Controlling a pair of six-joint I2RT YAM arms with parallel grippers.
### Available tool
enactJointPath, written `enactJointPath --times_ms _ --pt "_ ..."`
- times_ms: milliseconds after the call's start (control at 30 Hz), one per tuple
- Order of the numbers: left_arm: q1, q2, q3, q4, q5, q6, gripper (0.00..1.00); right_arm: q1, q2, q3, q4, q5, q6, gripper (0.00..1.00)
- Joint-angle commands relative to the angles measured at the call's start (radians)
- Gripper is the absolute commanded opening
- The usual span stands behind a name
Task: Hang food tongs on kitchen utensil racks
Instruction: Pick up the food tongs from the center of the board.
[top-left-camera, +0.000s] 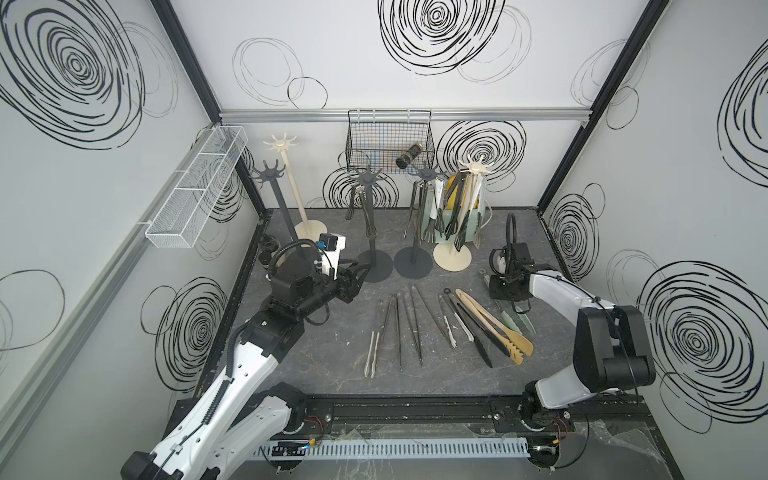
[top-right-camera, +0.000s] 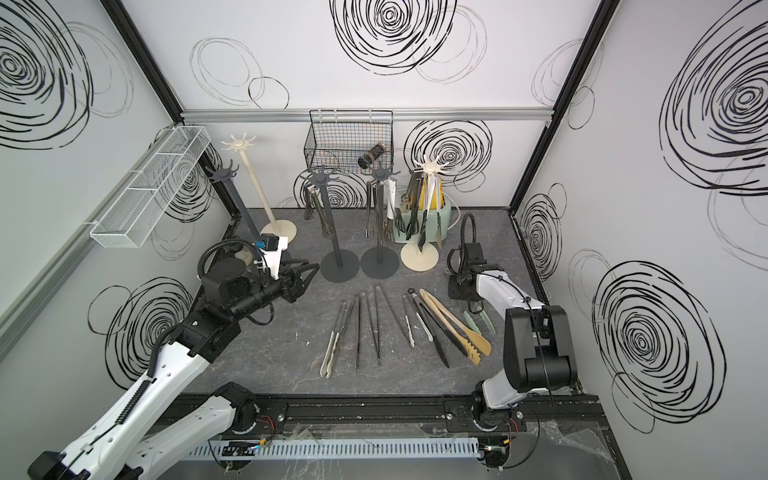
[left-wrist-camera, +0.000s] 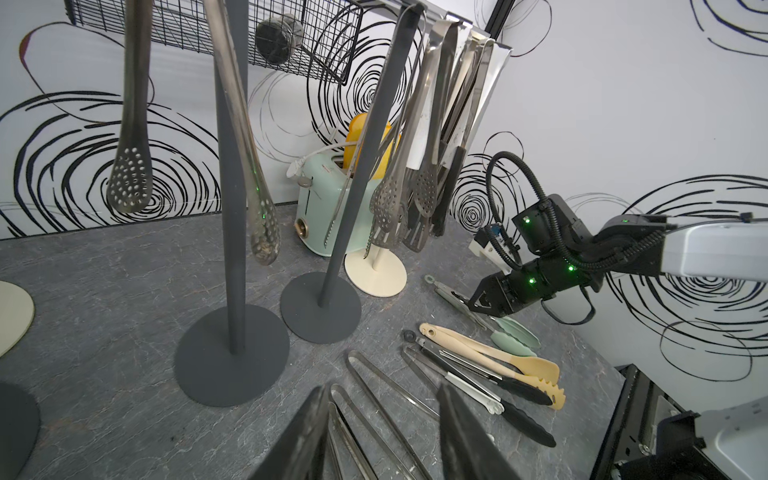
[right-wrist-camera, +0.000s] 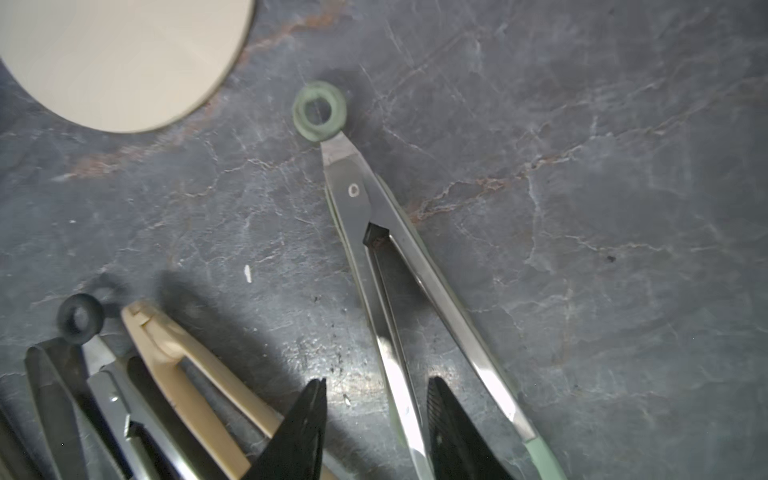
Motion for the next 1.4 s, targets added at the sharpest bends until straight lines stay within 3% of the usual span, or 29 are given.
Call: enactJointPath --times_ms 0,300,500,900,1100,1367 --pt "-0.005 -0.006 -0.013 0.036 0.019 0.011 0.47 -0.004 0.044 -0.01 0.006 -0.001 -0.005 0.42" --pt "-0.005 0.003 -0.019 0.045 0.032 0.011 0.46 -0.007 0.141 -0.045 0.066 -0.015 -0.002 0.33" --pt "-0.005 -0.001 -0.027 0.052 0.039 0.009 0.47 -0.032 0.181 -0.057 0.082 -0.003 -0.007 0.19" --pt "-0.005 -0.014 -0.057 0.089 0.082 -0.025 0.47 -0.19 0.153 -0.025 0.09 0.011 -0.027 0.02" --pt "-0.007 -0.023 -0.077 0.099 0.081 -0.036 0.47 -0.215 0.042 0.02 0.076 0.022 -0.024 0.0" --pt "-0.011 -0.035 -0.14 0.164 0.076 -0.097 0.46 -0.21 -0.235 0.064 0.091 0.006 -0.067 0.0"
